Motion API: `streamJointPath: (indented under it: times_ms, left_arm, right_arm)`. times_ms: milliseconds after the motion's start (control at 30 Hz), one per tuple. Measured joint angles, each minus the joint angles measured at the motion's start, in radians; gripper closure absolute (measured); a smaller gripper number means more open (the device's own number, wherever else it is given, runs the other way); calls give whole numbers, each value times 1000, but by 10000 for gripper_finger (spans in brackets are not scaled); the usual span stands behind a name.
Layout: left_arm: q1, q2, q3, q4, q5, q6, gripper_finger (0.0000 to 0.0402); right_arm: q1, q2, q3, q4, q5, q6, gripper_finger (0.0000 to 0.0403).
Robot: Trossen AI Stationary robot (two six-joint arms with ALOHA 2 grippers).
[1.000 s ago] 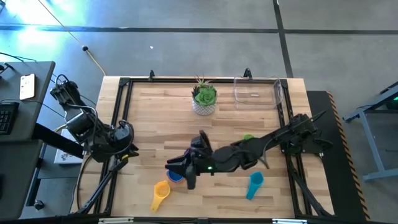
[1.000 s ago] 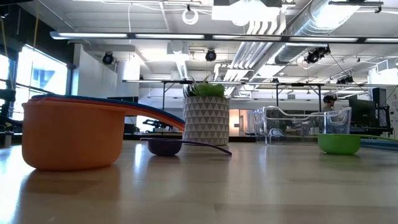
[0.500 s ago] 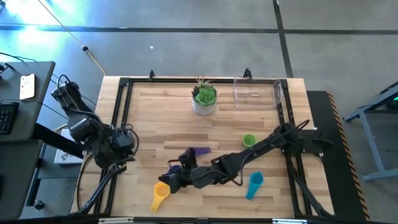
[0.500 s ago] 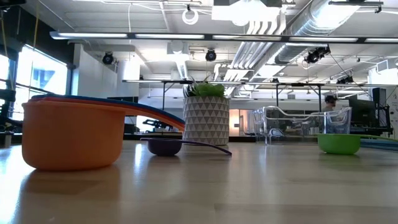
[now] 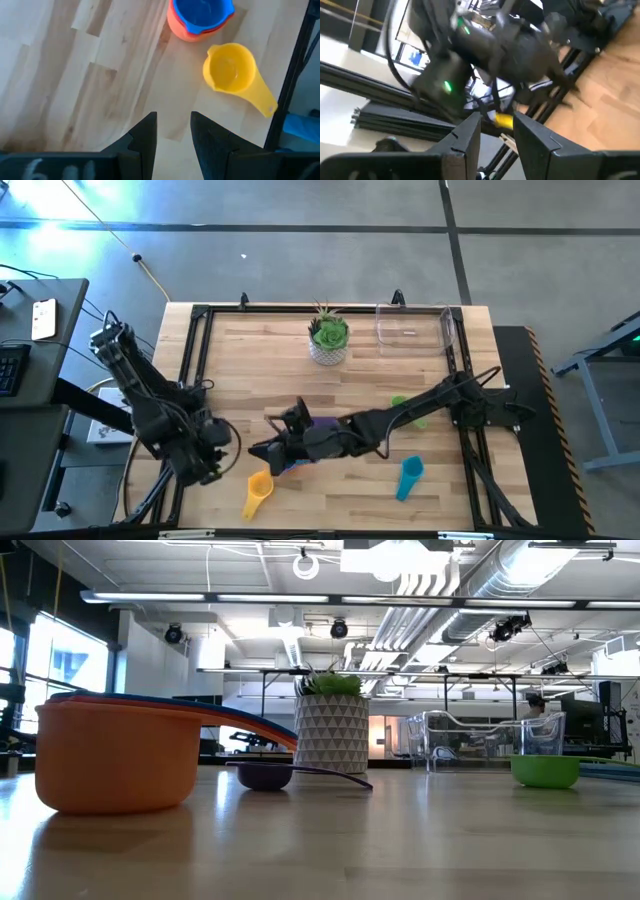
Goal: Nest measuring cups in basket
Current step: Stack the yellow measuring cup on top of the blue measuring cup
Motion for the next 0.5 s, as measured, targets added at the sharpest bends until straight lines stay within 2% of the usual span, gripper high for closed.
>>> streamJointPath:
  times_ms: [167, 400, 500]
  left_arm:
    - [0, 88, 0, 44, 0, -30, 291]
    - [0, 185, 0, 62, 24, -94, 291]
    - [1, 222, 0, 116, 43, -94, 291]
  right_arm:
    - [-34, -1, 91, -97, -31, -117, 295]
    - [-51, -4, 347, -427, 30, -266, 295]
    - [-55, -47, 332, -410, 50, -314, 295]
